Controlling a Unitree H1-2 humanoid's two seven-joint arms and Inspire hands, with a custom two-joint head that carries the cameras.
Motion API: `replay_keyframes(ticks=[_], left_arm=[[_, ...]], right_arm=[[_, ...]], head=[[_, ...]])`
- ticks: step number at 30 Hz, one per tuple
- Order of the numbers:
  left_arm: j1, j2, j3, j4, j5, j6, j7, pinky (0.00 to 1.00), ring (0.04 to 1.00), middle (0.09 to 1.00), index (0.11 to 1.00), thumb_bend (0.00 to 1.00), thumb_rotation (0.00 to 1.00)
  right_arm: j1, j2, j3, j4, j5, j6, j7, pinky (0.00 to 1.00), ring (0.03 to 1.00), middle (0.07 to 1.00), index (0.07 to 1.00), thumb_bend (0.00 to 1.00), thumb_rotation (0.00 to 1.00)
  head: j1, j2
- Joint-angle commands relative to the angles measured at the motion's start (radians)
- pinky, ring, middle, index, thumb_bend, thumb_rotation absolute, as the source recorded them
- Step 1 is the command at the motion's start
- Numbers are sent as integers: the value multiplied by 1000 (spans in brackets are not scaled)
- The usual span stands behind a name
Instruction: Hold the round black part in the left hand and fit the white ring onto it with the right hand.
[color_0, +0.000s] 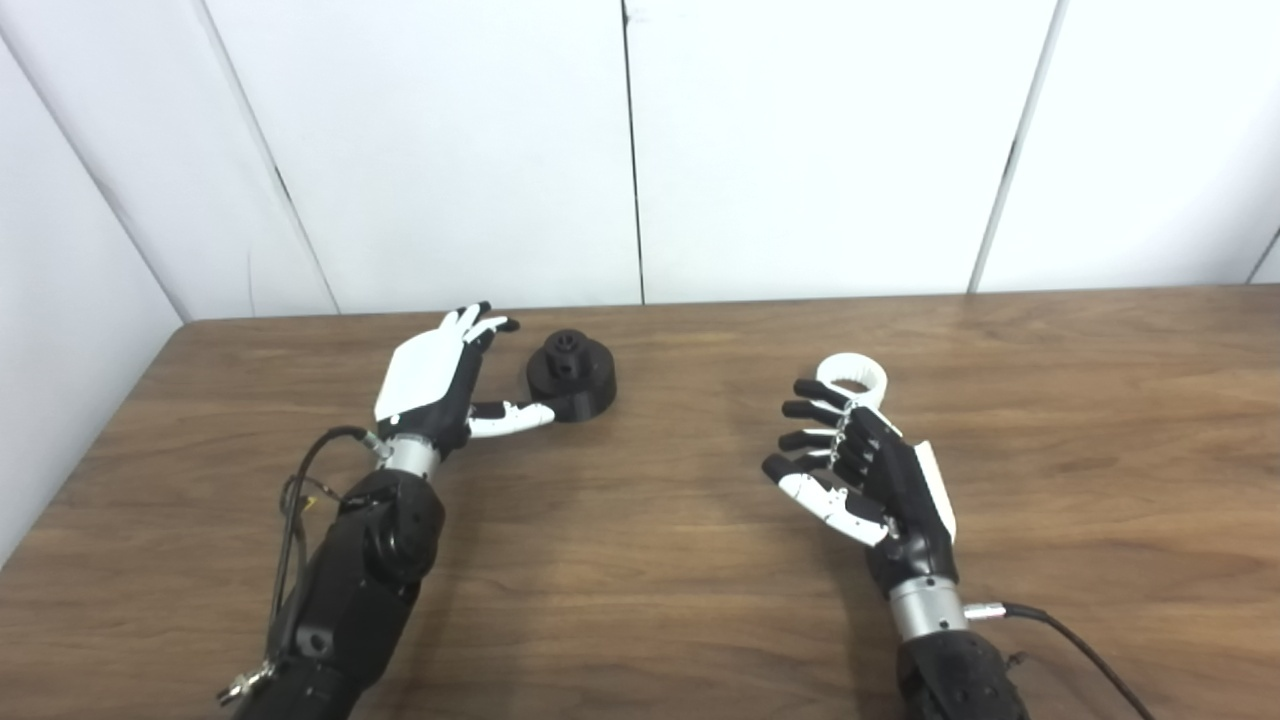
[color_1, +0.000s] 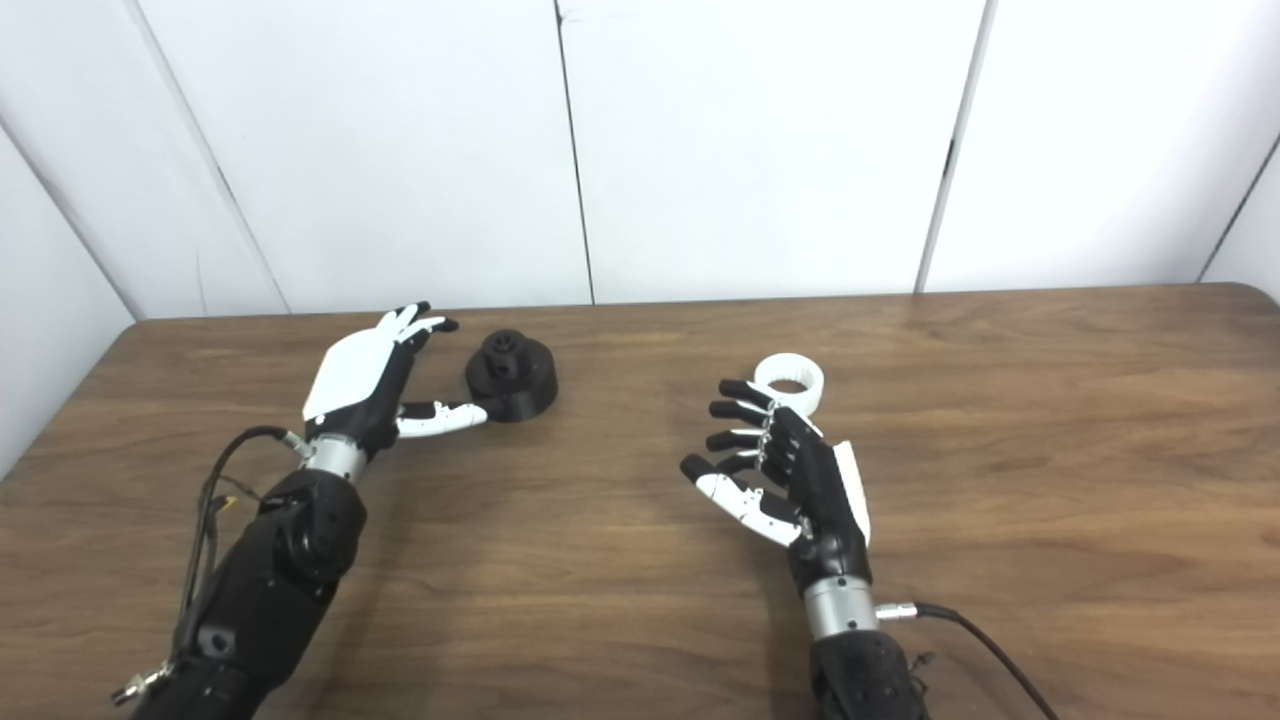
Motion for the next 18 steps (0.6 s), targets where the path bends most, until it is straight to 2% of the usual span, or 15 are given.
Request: replay_keyframes(ticks=[1, 12, 18], left_arm=[[-66, 21, -5, 2, 9, -10, 31, 882, 995, 982, 824, 938, 581], [-92, 18, -40, 37, 3, 26, 13, 991, 1000, 1000, 850, 969, 594], [-105, 9, -51, 57, -1, 26, 15, 998, 1000, 1000, 855, 974, 601]], right_arm=[[22, -12, -5, 5, -3, -14, 8, 482, 593, 701, 742, 705, 229], [23, -9, -5, 6, -4, -18, 5, 474, 591, 699, 738, 699, 212], [25, -6, -4, 2, -10, -8, 1, 479, 595, 700, 741, 709, 224]], head=[[1, 2], [-2, 3], [-5, 4]])
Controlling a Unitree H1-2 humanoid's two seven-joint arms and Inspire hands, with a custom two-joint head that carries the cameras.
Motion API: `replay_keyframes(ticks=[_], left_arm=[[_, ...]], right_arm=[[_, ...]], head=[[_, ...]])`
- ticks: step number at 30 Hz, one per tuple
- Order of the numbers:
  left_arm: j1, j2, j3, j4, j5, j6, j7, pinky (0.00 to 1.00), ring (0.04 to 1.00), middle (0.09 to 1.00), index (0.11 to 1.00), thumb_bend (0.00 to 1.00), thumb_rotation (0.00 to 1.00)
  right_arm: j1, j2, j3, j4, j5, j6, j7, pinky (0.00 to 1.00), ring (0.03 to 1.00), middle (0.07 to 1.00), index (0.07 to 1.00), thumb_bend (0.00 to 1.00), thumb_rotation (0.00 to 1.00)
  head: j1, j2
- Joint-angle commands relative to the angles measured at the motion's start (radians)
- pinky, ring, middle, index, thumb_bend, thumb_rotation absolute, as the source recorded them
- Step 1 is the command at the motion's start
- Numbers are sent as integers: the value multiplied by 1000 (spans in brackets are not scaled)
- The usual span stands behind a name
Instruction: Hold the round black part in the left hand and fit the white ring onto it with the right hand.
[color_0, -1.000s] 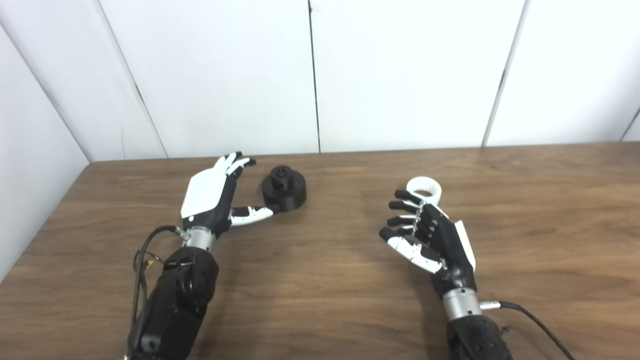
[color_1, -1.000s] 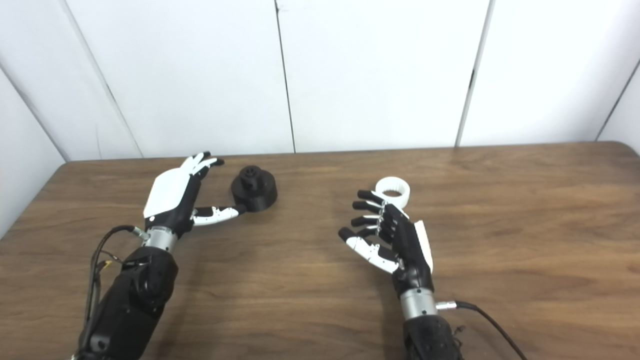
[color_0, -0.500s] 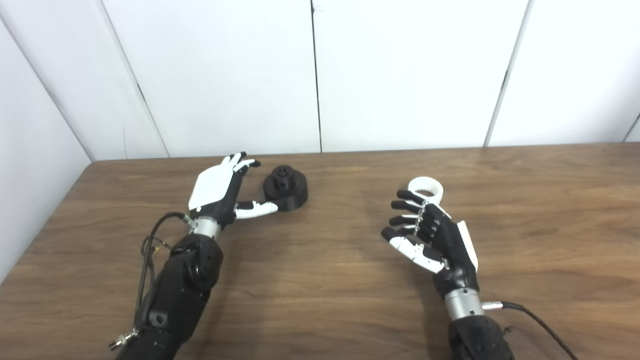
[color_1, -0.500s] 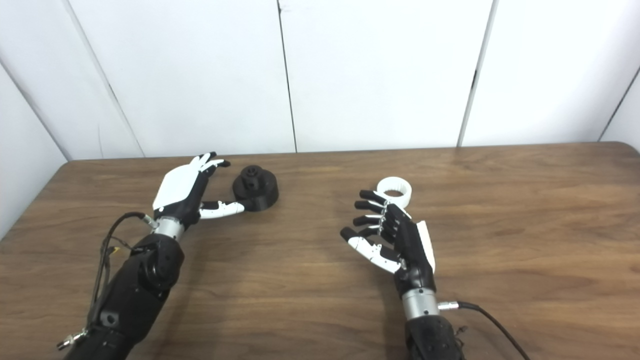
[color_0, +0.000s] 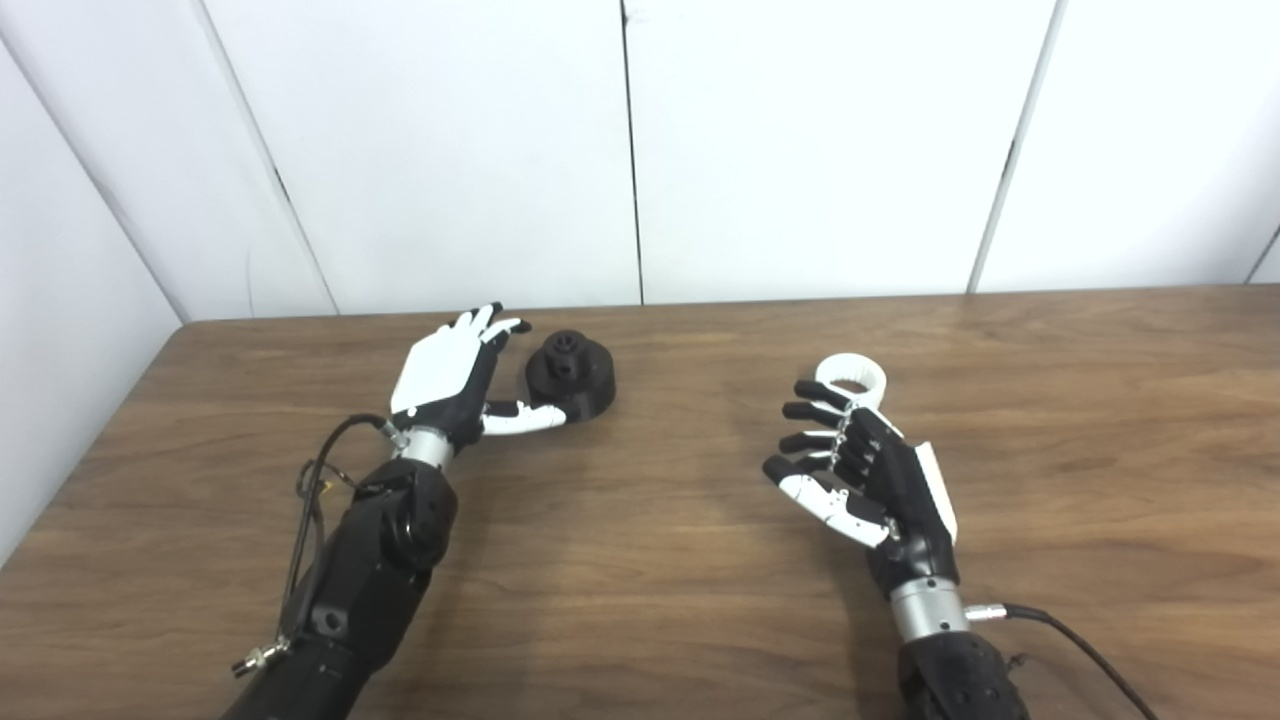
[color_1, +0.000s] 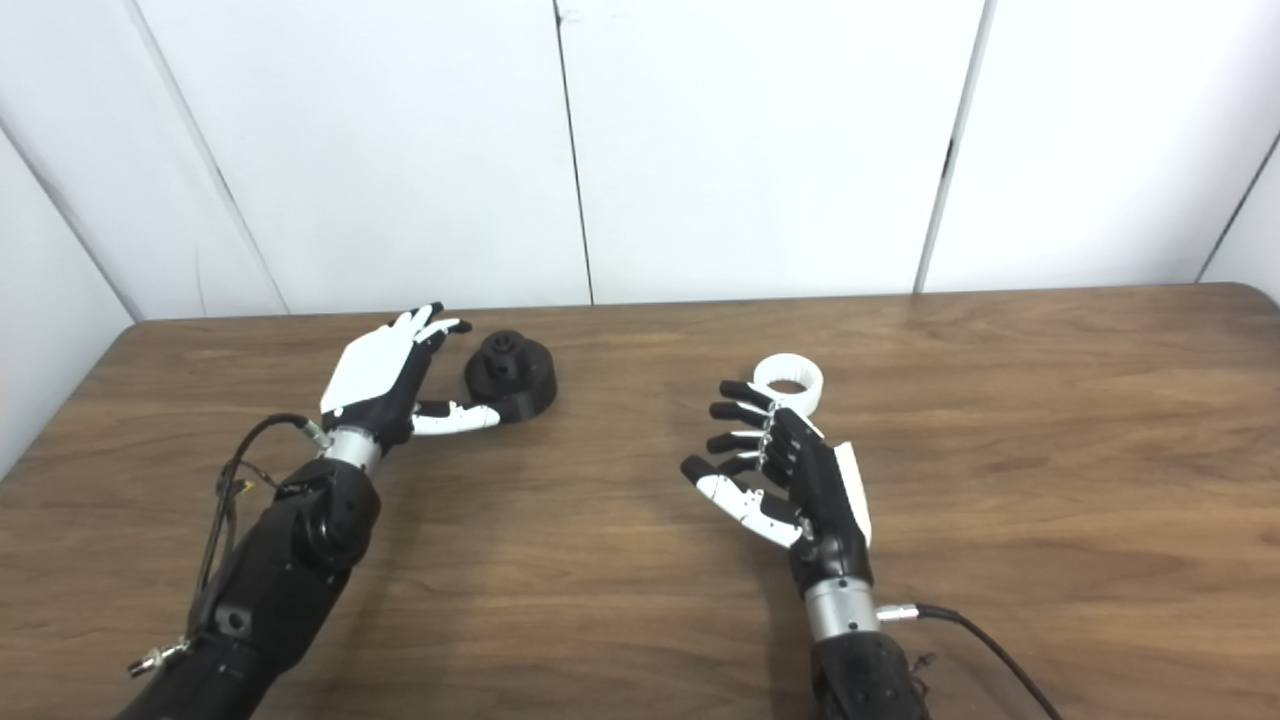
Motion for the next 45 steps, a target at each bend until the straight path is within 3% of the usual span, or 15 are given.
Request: replay_keyframes(ticks=[1, 38, 45], left_arm=[[-65, 10, 1, -8, 1, 6, 15, 998, 1000, 1000, 856, 972, 601], [-131, -24, -41, 140, -33, -2, 19, 977, 1000, 1000, 848, 953, 628], [-141, -35, -36, 187, -51, -36, 68, 959, 1000, 1000, 789, 883, 564]], right_arm=[[22, -4, -4, 6, -5, -11, 2, 480, 596, 699, 741, 710, 223], [43, -2, -8, -38, -9, 11, 0, 488, 590, 701, 742, 705, 235], [45, -3, -9, -47, -7, 21, 3, 490, 596, 703, 739, 697, 223]], head=[[1, 2], [-25, 19], [-25, 20]])
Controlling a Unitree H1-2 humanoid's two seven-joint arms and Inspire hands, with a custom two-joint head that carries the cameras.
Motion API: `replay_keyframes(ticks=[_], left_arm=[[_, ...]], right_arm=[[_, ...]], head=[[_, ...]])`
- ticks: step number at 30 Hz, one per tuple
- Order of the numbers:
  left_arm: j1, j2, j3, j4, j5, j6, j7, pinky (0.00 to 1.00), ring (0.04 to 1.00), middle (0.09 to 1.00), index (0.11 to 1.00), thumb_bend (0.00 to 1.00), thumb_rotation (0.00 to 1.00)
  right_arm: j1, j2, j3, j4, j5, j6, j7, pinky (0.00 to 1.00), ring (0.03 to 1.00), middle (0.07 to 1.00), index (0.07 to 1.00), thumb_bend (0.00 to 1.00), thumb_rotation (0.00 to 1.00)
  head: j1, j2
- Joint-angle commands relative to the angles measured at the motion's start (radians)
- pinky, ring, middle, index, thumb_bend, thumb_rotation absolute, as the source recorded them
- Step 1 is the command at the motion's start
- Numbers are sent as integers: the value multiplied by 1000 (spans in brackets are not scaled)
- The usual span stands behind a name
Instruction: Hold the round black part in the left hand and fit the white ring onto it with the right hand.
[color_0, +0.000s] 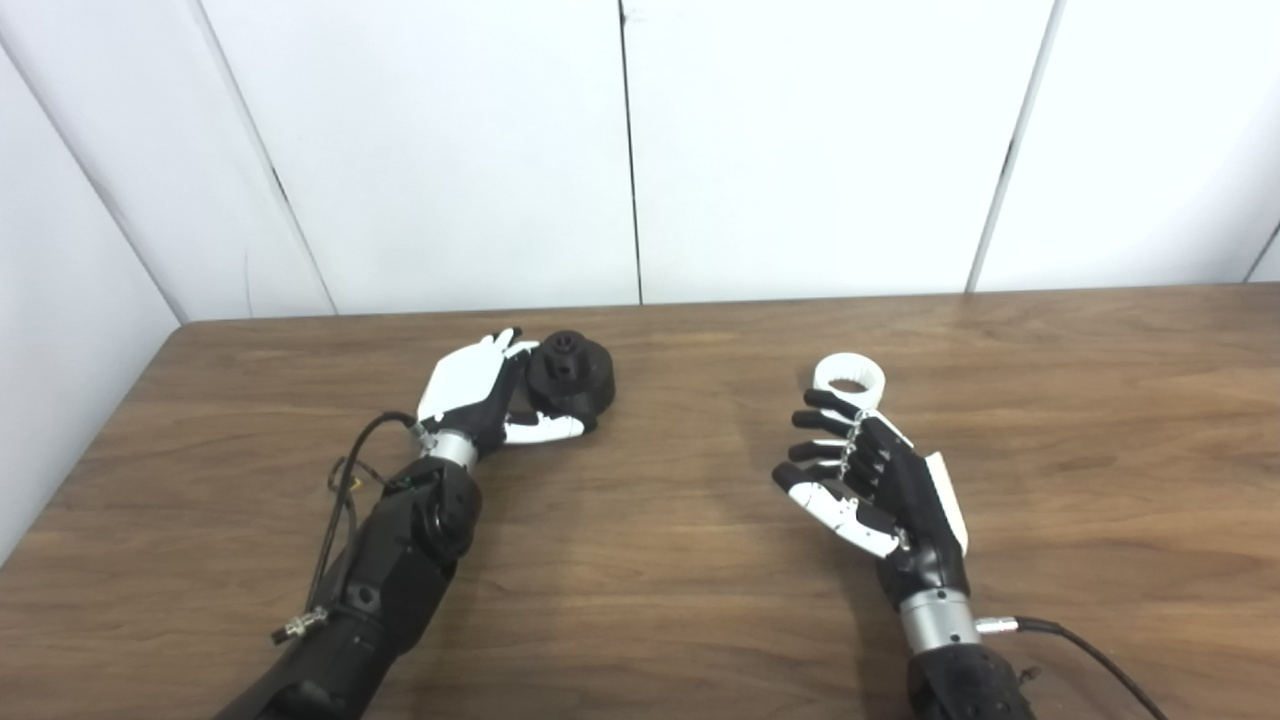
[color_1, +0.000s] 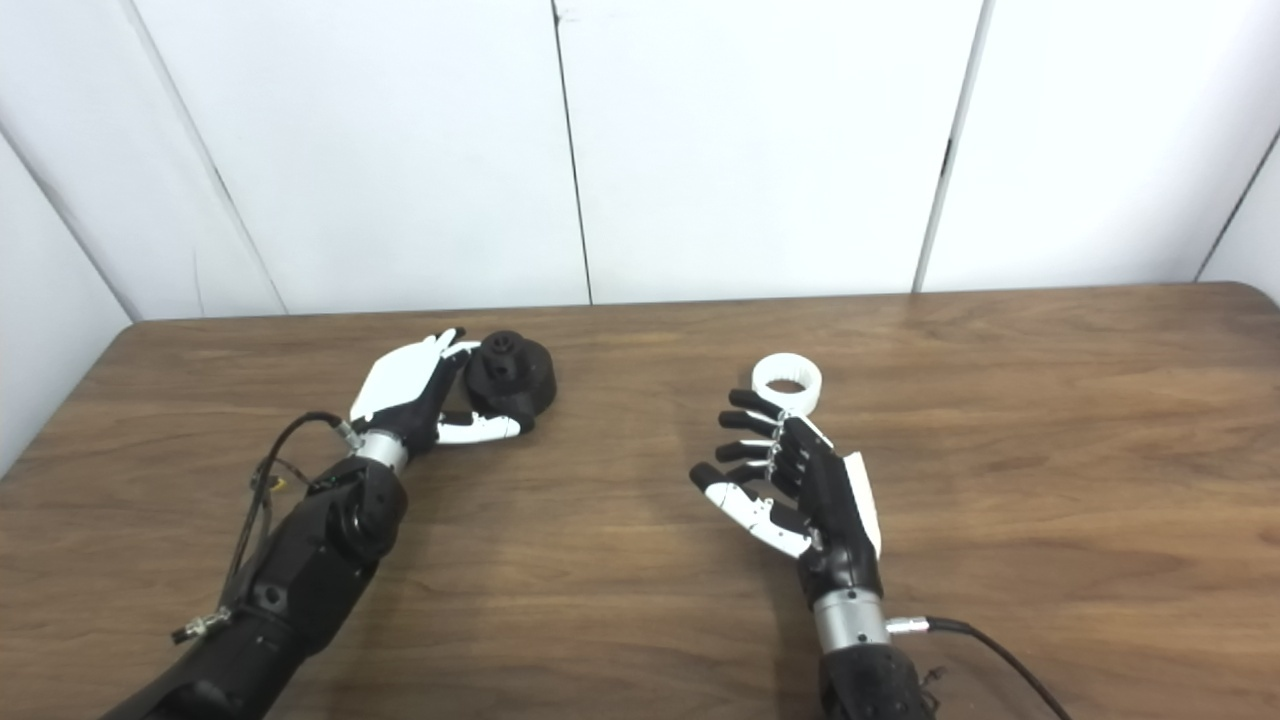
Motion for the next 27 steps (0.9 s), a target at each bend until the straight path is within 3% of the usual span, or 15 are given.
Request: replay_keyframes(ticks=[1, 7, 27], left_arm=[[-68, 1, 18, 2, -19, -33, 57, 959, 1000, 1000, 775, 867, 545], [-68, -7, 42, 33, -70, -102, 101, 939, 993, 982, 692, 790, 385], [-48, -20, 48, 15, -111, -145, 126, 946, 962, 940, 588, 772, 300]], right_arm=[[16, -3, -4, -9, -5, -11, 2, 489, 594, 702, 739, 697, 224], [15, -2, -4, -4, -10, -14, -4, 485, 592, 697, 736, 697, 230], [22, 1, -4, -6, -16, -18, -8, 477, 585, 690, 734, 701, 229]], head=[[1, 0], [1, 2], [1, 10]])
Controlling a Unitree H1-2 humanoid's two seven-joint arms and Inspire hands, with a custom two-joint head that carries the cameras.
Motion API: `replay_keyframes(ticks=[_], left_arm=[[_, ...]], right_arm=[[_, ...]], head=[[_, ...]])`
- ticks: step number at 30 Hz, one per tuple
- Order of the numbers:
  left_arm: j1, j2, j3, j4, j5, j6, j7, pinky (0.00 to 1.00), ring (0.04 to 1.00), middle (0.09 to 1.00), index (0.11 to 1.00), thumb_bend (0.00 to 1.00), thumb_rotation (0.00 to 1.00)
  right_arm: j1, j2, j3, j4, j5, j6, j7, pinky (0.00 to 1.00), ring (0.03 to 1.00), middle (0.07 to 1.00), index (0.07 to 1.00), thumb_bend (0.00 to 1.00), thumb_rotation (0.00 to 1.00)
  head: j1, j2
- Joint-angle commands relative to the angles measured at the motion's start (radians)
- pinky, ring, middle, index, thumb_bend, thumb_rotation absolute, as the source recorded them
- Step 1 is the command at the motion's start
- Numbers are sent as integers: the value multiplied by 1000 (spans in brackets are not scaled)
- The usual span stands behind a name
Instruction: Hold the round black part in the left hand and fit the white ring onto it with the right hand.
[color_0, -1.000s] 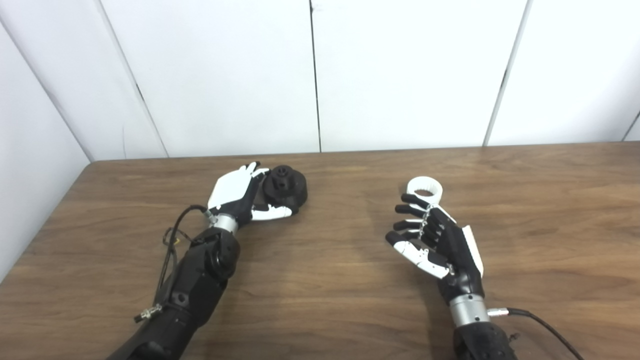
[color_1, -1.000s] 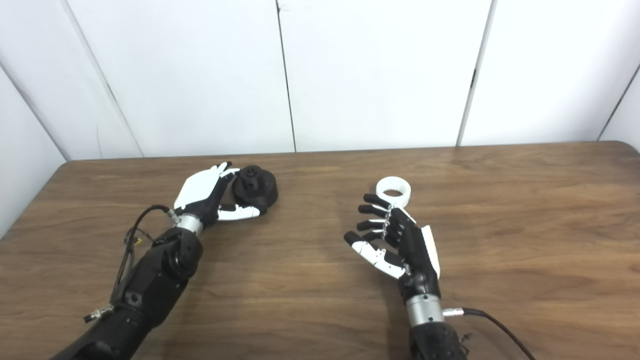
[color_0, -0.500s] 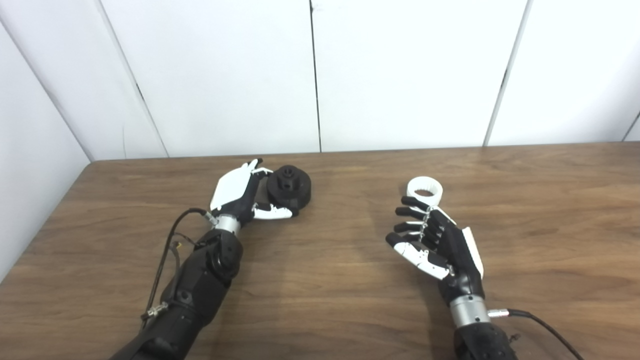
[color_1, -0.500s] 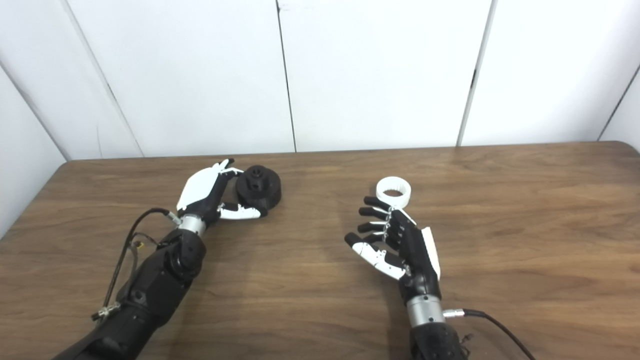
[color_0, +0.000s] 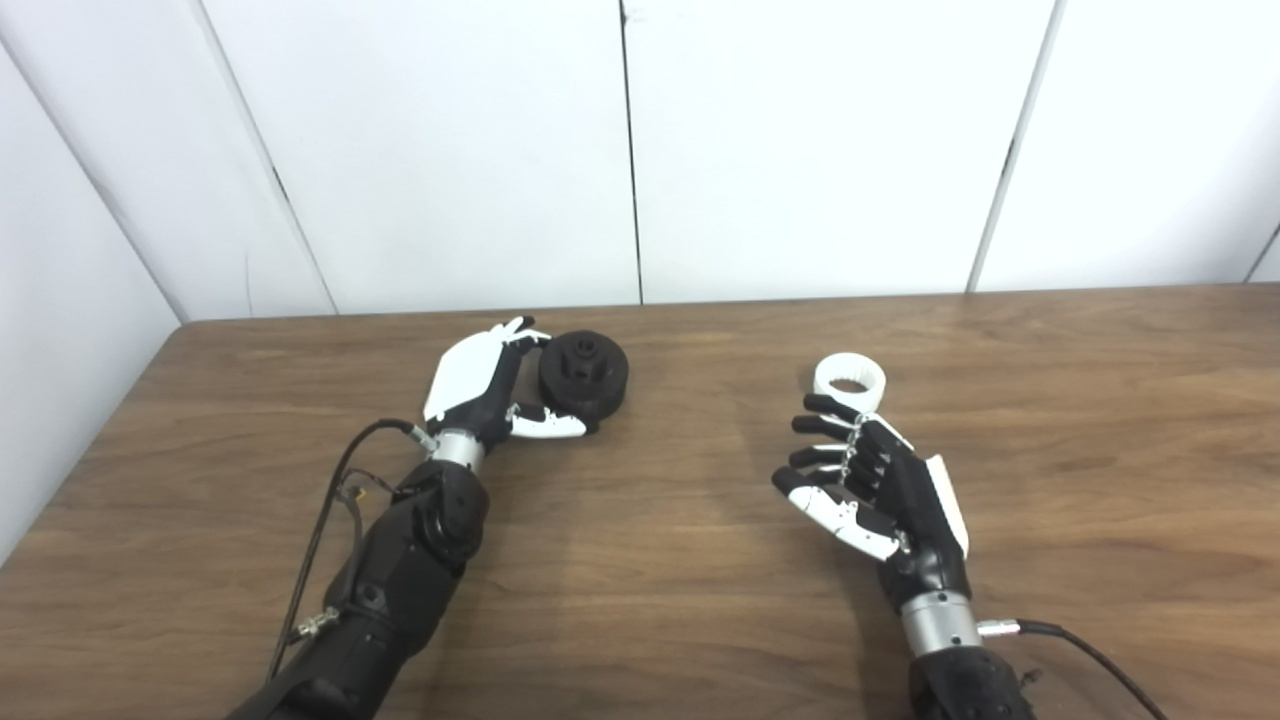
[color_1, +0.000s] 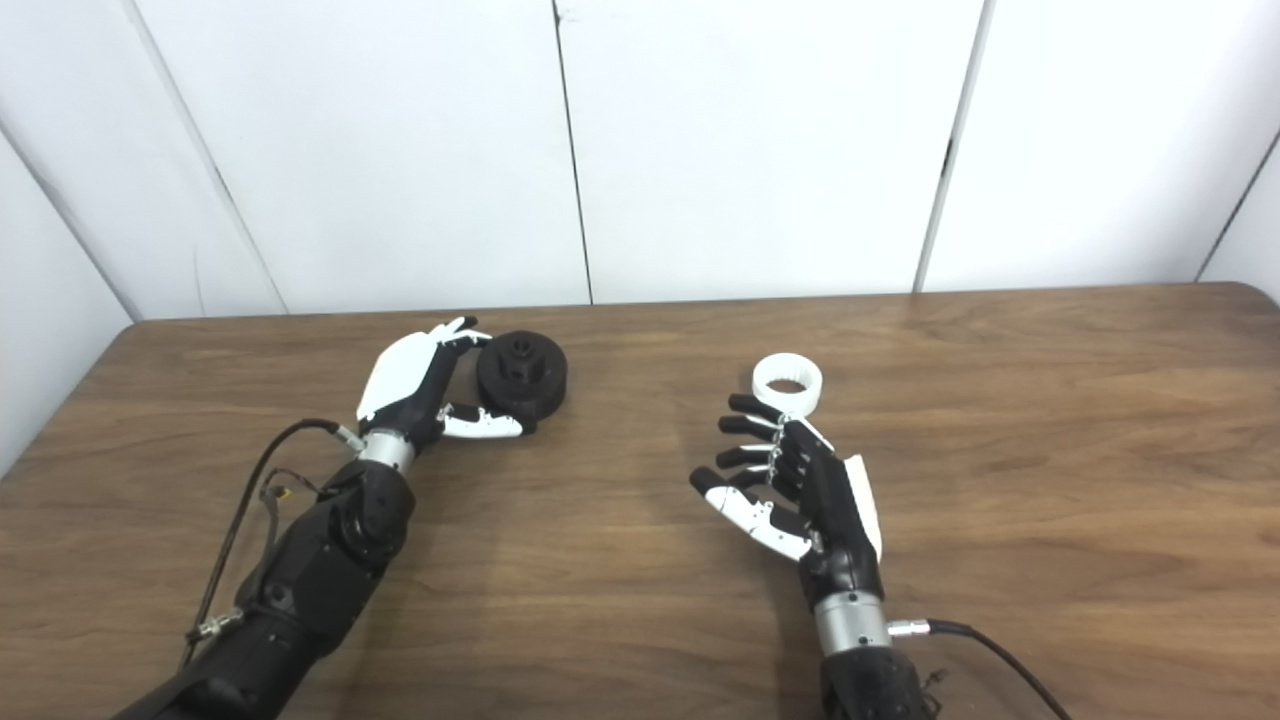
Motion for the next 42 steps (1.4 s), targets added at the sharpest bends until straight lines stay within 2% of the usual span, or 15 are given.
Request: replay_keyframes(ticks=[1, 7, 11, 16, 19, 24, 32, 42], left_arm=[[-41, 6, 10, -34, -5, -23, 22, 946, 960, 939, 587, 776, 301], [-19, 2, -3, -74, -1, -5, -2, 944, 965, 940, 591, 800, 320], [22, -5, 3, -147, -24, 22, -49, 973, 980, 949, 598, 823, 325], [72, -4, -10, -236, -6, 61, -93, 988, 980, 953, 606, 829, 350], [101, -4, -15, -280, -1, 75, -110, 934, 978, 952, 609, 832, 361], [148, -4, -22, -346, 8, 87, -134, 902, 977, 953, 608, 826, 365], [235, -5, -36, -491, 16, 142, -211, 993, 996, 958, 609, 822, 365], [339, -7, -51, -629, 30, 149, -252, 995, 983, 958, 596, 838, 367]], right_arm=[[16, 0, -5, 0, -3, -20, -3, 478, 585, 689, 735, 701, 231], [14, -3, -7, 2, -2, -22, -2, 487, 592, 696, 736, 701, 234], [13, -3, -8, -1, -6, -15, -3, 485, 590, 697, 736, 697, 236], [11, -6, -9, 0, -8, -16, -1, 490, 591, 697, 737, 701, 250], [9, -7, -9, 1, -9, -19, -1, 489, 593, 696, 735, 699, 244], [7, -8, -9, 2, -6, -20, 2, 490, 594, 696, 736, 699, 246], [4, -8, -12, 0, -2, -28, 2, 477, 584, 693, 730, 684, 214], [2, -9, -13, -1, -4, -26, 3, 480, 590, 693, 732, 676, 201]], head=[[1, 1], [6, 0], [6, 0], [10, -1], [11, -1], [14, 0], [17, 2], [19, 3]])
